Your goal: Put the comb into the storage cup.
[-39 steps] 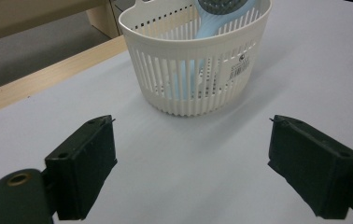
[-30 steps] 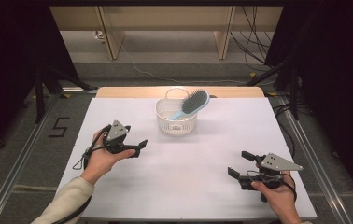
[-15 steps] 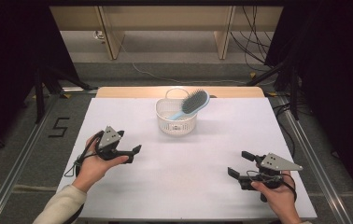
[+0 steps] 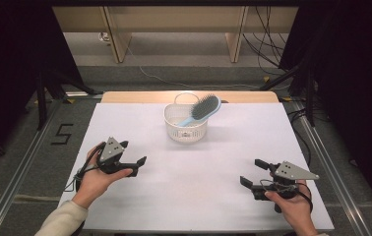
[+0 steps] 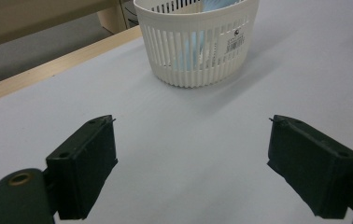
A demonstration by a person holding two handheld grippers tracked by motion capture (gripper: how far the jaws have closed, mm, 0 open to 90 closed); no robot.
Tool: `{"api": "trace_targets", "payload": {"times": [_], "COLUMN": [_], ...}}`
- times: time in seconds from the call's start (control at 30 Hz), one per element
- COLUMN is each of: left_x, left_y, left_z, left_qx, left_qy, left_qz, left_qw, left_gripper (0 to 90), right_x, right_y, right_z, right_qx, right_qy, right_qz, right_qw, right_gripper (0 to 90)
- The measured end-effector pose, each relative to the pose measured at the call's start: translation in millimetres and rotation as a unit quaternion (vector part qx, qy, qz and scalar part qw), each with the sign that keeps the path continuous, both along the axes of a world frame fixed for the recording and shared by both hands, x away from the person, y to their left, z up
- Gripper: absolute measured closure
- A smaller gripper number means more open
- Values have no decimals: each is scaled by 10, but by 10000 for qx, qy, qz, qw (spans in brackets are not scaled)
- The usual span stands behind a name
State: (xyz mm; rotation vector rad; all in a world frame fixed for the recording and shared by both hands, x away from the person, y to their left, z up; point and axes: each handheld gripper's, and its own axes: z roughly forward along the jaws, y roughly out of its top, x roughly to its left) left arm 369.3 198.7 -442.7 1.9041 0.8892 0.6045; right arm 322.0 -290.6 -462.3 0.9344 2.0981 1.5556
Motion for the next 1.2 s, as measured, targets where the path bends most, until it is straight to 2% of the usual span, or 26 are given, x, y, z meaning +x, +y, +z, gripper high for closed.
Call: {"api": "trace_targets", "payload": {"times": [0.6,1.07,1.2], "left_x": [-194,-375,-425], "left_y": [140,251,242], "left_z": [-37,-144,-181], "left_qx": [57,60,205], "left_qy": [-63,-48,-62], "left_qz": [51,72,36], "left_qw": [10000,9999,9998], "left_gripper": [145,144,144], "right_x": [2,3,0], "right_y": [1,-2,-2], "right_z": [-2,-2,0], "right_qx": [4,6,4], "right_qy": [9,7,6], "right_qz": [-13,-16,-14], "right_qw": [10000,10000,10000], "right_gripper": [145,145,145]}}
